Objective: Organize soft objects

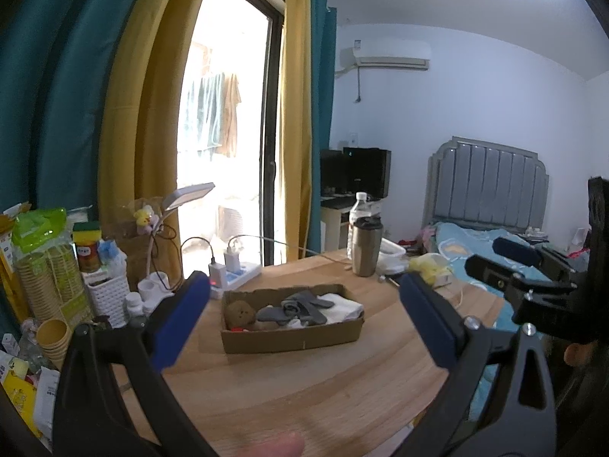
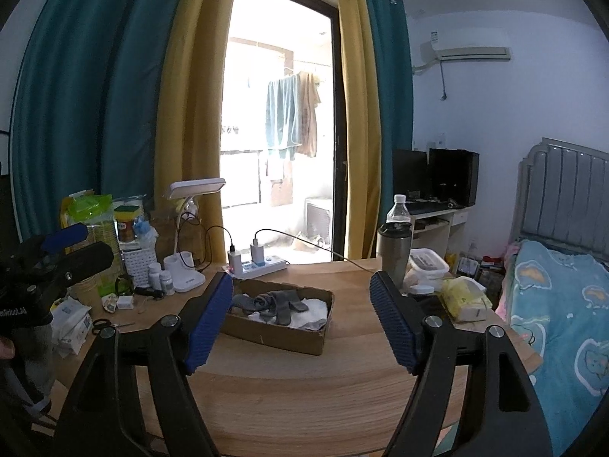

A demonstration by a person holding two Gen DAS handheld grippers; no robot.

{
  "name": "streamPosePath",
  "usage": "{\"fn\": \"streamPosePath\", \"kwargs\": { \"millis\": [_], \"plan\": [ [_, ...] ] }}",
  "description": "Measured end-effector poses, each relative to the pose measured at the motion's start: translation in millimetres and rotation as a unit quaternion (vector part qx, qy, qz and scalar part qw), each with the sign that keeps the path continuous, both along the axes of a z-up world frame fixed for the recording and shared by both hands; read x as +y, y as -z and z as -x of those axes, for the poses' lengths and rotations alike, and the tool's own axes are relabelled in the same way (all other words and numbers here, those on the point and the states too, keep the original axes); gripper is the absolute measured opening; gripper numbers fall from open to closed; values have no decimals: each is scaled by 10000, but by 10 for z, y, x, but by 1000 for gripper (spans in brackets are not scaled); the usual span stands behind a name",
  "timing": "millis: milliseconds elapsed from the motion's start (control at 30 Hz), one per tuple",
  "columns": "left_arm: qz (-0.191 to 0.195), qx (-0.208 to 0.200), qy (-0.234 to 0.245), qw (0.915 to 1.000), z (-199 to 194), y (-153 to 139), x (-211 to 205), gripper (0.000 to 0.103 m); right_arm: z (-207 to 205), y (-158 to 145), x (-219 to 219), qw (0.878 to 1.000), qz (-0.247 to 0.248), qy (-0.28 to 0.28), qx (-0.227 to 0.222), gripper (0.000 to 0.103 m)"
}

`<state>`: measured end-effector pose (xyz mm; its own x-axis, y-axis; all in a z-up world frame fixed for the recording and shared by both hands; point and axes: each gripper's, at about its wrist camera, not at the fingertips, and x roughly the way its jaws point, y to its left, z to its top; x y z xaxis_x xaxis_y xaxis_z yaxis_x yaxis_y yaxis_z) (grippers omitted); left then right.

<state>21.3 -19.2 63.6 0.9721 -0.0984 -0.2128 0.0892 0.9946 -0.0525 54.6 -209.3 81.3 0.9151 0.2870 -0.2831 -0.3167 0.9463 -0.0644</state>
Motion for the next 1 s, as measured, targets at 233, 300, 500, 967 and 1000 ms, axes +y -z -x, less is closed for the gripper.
{"fn": "streamPosePath", "kwargs": {
  "millis": [233, 300, 500, 967, 1000],
  "plan": [
    [19, 31, -42, 10000, -1, 4, 16, 101, 6, 8, 31, 10000, 14, -21, 34, 78],
    [16, 37, -36, 10000, -2, 6, 17, 101, 6, 7, 32, 10000, 12, -21, 35, 78],
    [-7, 65, 2, 10000, 12, 13, -9, 101, 3, 5, 32, 10000, 5, -21, 32, 78],
    [-48, 106, 85, 9999, 14, 39, -69, 101, 23, 22, 42, 10000, 22, -46, 55, 78],
    [-49, 108, 84, 9999, 11, 39, -69, 101, 24, 22, 44, 10000, 21, -44, 57, 78]
  ]
}}
